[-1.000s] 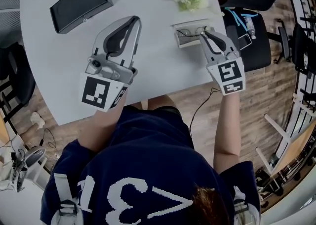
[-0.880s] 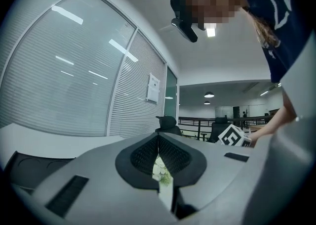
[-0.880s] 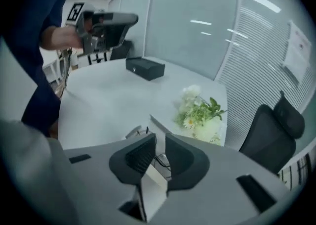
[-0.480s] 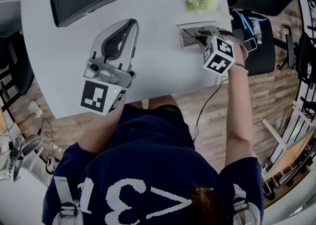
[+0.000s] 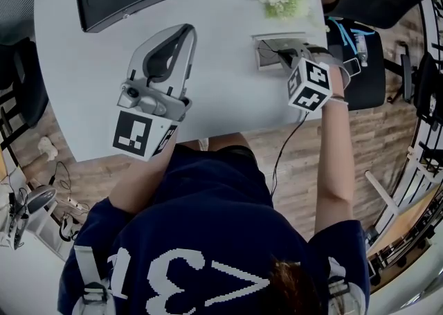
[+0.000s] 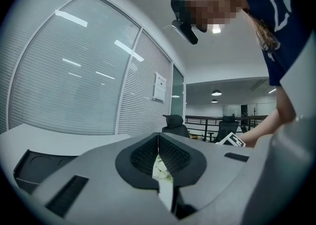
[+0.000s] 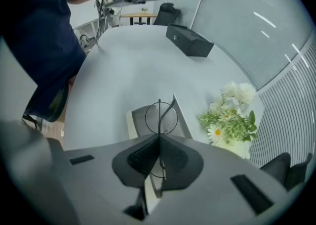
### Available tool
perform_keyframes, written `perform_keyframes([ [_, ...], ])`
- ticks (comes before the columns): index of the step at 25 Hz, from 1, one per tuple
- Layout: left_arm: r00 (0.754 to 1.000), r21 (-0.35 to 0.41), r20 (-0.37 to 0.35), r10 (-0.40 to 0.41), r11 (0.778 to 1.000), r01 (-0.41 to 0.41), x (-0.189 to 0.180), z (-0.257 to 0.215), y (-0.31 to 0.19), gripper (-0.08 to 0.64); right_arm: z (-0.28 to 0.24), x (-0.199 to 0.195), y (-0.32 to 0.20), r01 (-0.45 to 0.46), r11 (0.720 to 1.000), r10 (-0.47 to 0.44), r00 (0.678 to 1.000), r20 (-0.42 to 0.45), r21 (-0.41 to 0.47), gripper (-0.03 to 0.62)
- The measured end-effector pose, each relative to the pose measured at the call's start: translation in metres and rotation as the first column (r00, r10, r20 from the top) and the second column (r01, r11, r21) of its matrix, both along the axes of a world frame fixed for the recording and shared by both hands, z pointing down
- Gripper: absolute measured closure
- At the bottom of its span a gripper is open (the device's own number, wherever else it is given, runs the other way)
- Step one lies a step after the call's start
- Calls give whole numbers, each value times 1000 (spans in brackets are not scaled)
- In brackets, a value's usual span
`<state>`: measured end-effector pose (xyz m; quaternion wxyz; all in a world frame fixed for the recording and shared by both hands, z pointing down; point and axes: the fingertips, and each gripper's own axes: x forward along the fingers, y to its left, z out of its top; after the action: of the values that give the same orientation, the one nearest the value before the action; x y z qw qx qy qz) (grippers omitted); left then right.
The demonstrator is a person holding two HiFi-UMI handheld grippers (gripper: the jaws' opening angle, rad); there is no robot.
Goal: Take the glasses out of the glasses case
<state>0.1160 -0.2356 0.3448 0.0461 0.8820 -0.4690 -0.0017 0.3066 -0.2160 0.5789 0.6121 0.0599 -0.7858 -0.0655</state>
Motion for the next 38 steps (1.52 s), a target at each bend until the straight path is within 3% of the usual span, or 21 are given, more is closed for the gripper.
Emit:
perform_keyframes([
  [5,1000,37,-6,4,999,-4,1,-17,-1,543,-40,-4,6,-130,990,117,974,197,57,566],
  [8,1000,75,-10,15,997,-15,4,-33,-1,543,-75,-6,-1,-271,959,224,906,359,86,566],
  [12,999,131,-15,28,991,-26,6,-57,1,543,-138,-1,-20,-515,852,359,705,611,94,566],
  [15,999,172,-19,27,985,-24,3,-75,2,543,-189,9,-30,-650,757,380,522,764,68,566],
  [17,1000,196,-22,22,980,-18,-1,-85,3,543,-220,12,-32,-703,711,374,399,837,17,566],
  [19,1000,218,-25,10,976,-4,-7,-94,5,543,-247,10,-34,-722,692,359,319,877,-21,566],
  [21,999,240,-28,-14,971,21,-18,-101,8,543,-268,0,-35,-718,695,341,285,896,-37,566],
  [23,998,253,-27,-52,966,57,-33,-106,12,543,-283,-18,-36,-695,718,323,279,904,-42,566],
  [27,984,261,-17,-175,950,173,-86,-112,22,543,-298,-79,-33,-599,800,270,317,909,-29,566],
  [33,920,265,15,-393,888,375,-183,-113,56,543,-304,-185,-20,-397,918,186,361,914,-30,566],
  [35,889,251,22,-457,863,438,-214,-107,72,543,-285,-220,-13,-336,941,184,413,892,-39,566],
  [38,853,227,35,-520,836,501,-248,-96,95,543,-231,-261,2,-273,959,216,530,820,-76,566],
])
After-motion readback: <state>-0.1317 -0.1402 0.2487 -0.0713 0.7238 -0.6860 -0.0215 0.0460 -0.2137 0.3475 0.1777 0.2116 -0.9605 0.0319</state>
